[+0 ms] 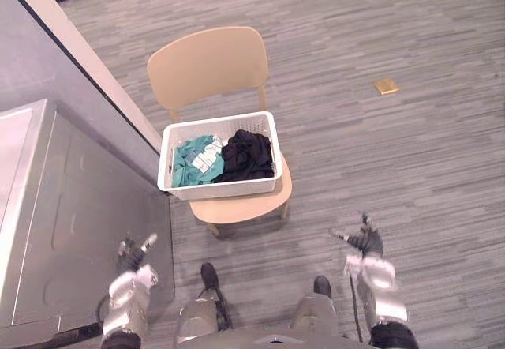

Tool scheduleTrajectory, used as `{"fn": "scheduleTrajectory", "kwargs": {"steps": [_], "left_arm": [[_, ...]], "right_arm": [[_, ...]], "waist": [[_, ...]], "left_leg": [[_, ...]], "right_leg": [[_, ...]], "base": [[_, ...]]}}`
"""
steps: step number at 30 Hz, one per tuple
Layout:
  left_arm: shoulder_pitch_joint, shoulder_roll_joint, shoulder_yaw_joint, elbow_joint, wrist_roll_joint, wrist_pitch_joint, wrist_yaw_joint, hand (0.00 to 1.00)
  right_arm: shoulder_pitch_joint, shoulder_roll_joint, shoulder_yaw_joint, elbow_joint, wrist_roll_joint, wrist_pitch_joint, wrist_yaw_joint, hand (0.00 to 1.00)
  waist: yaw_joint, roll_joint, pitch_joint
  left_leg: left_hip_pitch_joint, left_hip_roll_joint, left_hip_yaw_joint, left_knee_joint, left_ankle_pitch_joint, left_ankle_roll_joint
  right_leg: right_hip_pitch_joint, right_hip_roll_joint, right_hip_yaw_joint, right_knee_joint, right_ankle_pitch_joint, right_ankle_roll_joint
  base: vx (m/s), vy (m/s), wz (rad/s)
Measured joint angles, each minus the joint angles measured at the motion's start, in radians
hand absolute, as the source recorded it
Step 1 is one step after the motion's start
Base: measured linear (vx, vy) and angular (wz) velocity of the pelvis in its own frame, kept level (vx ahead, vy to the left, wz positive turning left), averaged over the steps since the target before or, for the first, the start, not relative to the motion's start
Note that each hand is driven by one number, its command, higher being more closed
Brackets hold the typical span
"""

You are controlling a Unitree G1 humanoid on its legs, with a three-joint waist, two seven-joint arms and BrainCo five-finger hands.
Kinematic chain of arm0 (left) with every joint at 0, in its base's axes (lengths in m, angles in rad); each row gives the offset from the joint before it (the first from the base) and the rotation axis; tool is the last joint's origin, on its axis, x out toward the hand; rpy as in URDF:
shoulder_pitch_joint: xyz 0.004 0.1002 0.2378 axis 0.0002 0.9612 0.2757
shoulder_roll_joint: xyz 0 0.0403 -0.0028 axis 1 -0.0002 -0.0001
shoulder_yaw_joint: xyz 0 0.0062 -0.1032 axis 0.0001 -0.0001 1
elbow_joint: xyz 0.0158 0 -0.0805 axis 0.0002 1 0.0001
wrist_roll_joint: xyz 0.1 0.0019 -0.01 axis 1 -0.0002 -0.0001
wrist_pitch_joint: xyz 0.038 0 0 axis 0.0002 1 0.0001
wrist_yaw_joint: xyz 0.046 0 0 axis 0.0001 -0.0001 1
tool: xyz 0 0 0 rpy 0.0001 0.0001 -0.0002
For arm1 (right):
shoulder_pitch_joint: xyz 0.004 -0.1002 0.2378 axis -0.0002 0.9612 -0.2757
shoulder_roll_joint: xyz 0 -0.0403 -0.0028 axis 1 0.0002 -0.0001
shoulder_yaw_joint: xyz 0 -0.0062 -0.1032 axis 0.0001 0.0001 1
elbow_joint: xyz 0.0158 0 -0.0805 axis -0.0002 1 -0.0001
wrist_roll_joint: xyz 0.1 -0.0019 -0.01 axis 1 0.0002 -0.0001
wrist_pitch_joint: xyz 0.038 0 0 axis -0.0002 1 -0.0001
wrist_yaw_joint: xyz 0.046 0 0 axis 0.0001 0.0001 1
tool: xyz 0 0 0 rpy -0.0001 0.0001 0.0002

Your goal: Pick up the laundry basket with both hands and put the clothes into the washing machine.

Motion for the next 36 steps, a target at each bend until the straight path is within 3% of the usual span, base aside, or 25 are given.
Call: {"fn": "scheduleTrajectory", "kwargs": {"steps": [6, 10, 13, 15, 16, 17, 19, 20, 21, 22, 23, 25, 26, 27, 28, 29, 31, 33, 36], "left_arm": [[0.070, -0.054, 0.067, 0.272, 0.062, 0.038, -0.007, 0.00], [0.100, -0.066, 0.106, 0.297, 0.068, 0.044, -0.007, 0.00], [0.100, -0.085, 0.161, 0.285, 0.078, 0.050, -0.009, 0.00], [0.090, -0.095, 0.152, 0.264, 0.080, 0.052, -0.009, 0.00], [0.061, -0.094, 0.166, 0.239, 0.080, 0.052, -0.011, 0.00], [0.057, -0.095, 0.176, 0.241, 0.080, 0.062, -0.006, 0.00], [0.075, -0.101, 0.136, 0.247, 0.087, 0.064, -0.013, 0.00], [0.077, -0.099, 0.125, 0.248, 0.097, 0.065, -0.016, 0.00], [0.058, -0.061, 0.096, 0.252, 0.125, 0.068, -0.029, 0.00], [0.035, -0.032, 0.080, 0.249, 0.137, 0.066, -0.030, 0.00], [0.016, 0.001, 0.052, 0.262, 0.154, 0.067, -0.035, 0.00], [-0.003, 0.005, 0.032, 0.262, 0.165, 0.067, -0.036, 0.00], [-0.035, 0.003, 0.001, 0.262, 0.173, 0.068, -0.036, 0.00], [-0.059, 0.021, -0.059, 0.261, 0.174, 0.069, -0.035, 0.00], [-0.059, 0.025, -0.089, 0.261, 0.176, 0.070, -0.035, 0.00], [-0.060, 0.021, -0.134, 0.252, 0.198, 0.074, -0.036, 0.00], [-0.058, 0.010, -0.182, 0.232, 0.230, 0.068, -0.041, 0.00], [-0.059, 0.012, -0.210, 0.210, 0.263, 0.053, -0.047, 0.00], [-0.045, 0.020, -0.209, 0.234, 0.299, 0.051, -0.047, 0.00]], "right_arm": [[-0.030, -0.001, 0.008, 0.299, 0.000, 0.005, 0.001, 0.00], [-0.041, 0.001, 0.035, 0.406, -0.001, 0.024, 0.008, 0.00], [-0.038, 0.034, -0.001, 0.406, 0.003, 0.033, -0.001, 0.00], [-0.043, 0.044, -0.053, 0.405, 0.022, 0.041, -0.013, 0.00], [-0.046, 0.071, -0.111, 0.410, 0.047, 0.044, -0.019, 0.00], [-0.054, 0.084, -0.139, 0.399, 0.062, 0.044, -0.029, 0.00], [-0.043, 0.072, -0.139, 0.364, 0.059, 0.047, -0.034, 0.00], [-0.050, 0.062, -0.133, 0.349, 0.057, 0.046, -0.036, 0.00], [-0.068, 0.054, -0.132, 0.383, 0.051, 0.053, -0.036, 0.00], [-0.076, 0.069, -0.142, 0.407, 0.051, 0.053, -0.037, 0.00], [-0.094, 0.071, -0.165, 0.438, 0.055, 0.047, -0.042, 0.00], [-0.111, 0.074, -0.164, 0.442, 0.067, 0.047, -0.043, 0.00], [-0.136, 0.073, -0.173, 0.446, 0.082, 0.046, -0.044, 0.00], [-0.154, 0.098, -0.172, 0.472, 0.091, 0.048, -0.044, 0.00], [-0.150, 0.107, -0.175, 0.482, 0.095, 0.048, -0.045, 0.00], [-0.138, 0.120, -0.176, 0.486, 0.100, 0.048, -0.045, 0.00], [-0.101, 0.130, -0.171, 0.485, 0.101, 0.048, -0.045, 0.00], [-0.086, 0.140, -0.163, 0.481, 0.128, 0.048, -0.045, 0.00], [-0.086, 0.144, -0.138, 0.474, 0.126, 0.047, -0.044, 0.00]], "waist": [[0.007, -0.014, -0.021], [0.026, -0.019, -0.017], [0.023, -0.018, -0.017], [0.021, -0.005, -0.009], [0.014, -0.028, 0.006], [0.016, -0.017, 0.006], [0.033, 0.025, 0.009], [0.029, 0.034, 0.008], [0.005, -0.034, 0.001], [-0.025, -0.059, 0.001], [-0.009, -0.050, -0.003], [-0.023, -0.040, -0.008], [-0.029, -0.029, -0.013], [-0.016, -0.078, 0.009], [-0.018, -0.077, 0.010], [-0.021, -0.101, -0.001], [-0.026, -0.094, -0.009], [-0.030, -0.118, -0.014], [-0.027, -0.138, -0.003]], "left_leg": [[0.060, 0.020, 0.008, 0.023, -0.031, -0.015], [0.026, 0.062, -0.033, 0.138, -0.066, -0.014], [-0.043, 0.074, -0.078, 0.184, -0.021, 0.013], [-0.086, 0.059, -0.109, 0.124, 0.116, 0.049], [-0.127, 0.057, -0.011, 0.230, 0.037, 0.095], [-0.221, 0.149, 0.125, 0.677, -0.235, 0.193], [-0.202, 0.252, 0.175, 1.082, -0.356, 0.213], [-0.200, 0.227, 0.176, 1.039, -0.368, 0.185], [-0.137, 0.041, 0.123, 0.756, -0.366, 0.157], [-0.093, -0.006, 0.107, 0.718, -0.384, 0.167], [0.000, 0.064, 0.105, 0.851, -0.458, 0.129], [0.123, 0.064, 0.017, 0.638, -0.504, -0.019], [0.154, 0.019, -0.002, 0.445, -0.543, -0.022], [0.170, -0.030, 0.012, 0.357, -0.484, 0.010], [0.175, -0.045, 0.007, 0.325, -0.467, 0.023], [0.190, -0.063, 0.007, 0.287, -0.442, 0.033], [0.188, -0.090, 0.009, 0.253, -0.419, 0.052], [0.185, -0.130, 0.025, 0.201, -0.386, 0.068], [0.196, -0.148, 0.046, 0.177, -0.368, 0.080]], "right_leg": [[0.053, 0.017, 0.008, 0.011, -0.020, -0.009], [0.059, 0.037, -0.015, 0.101, -0.069, -0.030], [0.026, 0.032, -0.095, 0.223, -0.146, -0.065], [0.030, 0.042, -0.171, 0.265, -0.187, -0.128], [0.037, -0.010, -0.273, 0.286, -0.178, -0.132], [0.036, -0.025, -0.332, 0.332, -0.180, -0.133], [0.066, -0.023, -0.401, 0.388, -0.187, -0.142], [0.084, -0.020, -0.425, 0.392, -0.194, -0.138], [0.073, -0.047, -0.397, 0.346, -0.217, -0.125], [0.071, -0.057, -0.386, 0.291, -0.174, -0.163], [0.096, -0.029, -0.436, 0.208, -0.072, -0.163], [0.056, 0.000, -0.452, 0.189, -0.039, -0.156], [0.008, 0.004, -0.460, 0.175, -0.010, -0.165], [-0.009, -0.016, -0.445, 0.145, 0.039, -0.174], [-0.004, -0.013, -0.441, 0.114, 0.062, -0.173], [0.019, -0.011, -0.439, 0.057, 0.118, -0.167], [0.034, -0.012, -0.430, -0.012, 0.176, -0.165], [0.024, -0.018, -0.405, -0.081, 0.242, -0.167], [0.019, -0.018, -0.379, -0.104, 0.261, -0.181]], "base": [[0.03, -0.035, -0.08], [0.00, -0.112, 0.21], [-0.07, -0.118, 0.87], [-0.15, -0.079, 1.51], [-0.23, -0.090, 1.72], [-0.25, -0.084, 1.47], [-0.27, -0.063, 0.74], [-0.37, -0.072, 1.27], [-0.33, -0.047, 1.60], [-0.37, -0.055, 1.71], [-0.27, 0.003, 1.09], [-0.27, 0.058, 0.60], [-0.37, 0.133, 0.31], [-0.44, 0.123, 0.18], [-0.39, 0.083, -0.02], [-0.39, 0.060, 0.00], [-0.28, 0.064, -0.10], [-0.21, 0.063, -0.21], [-0.15, 0.023, -0.20]]}}
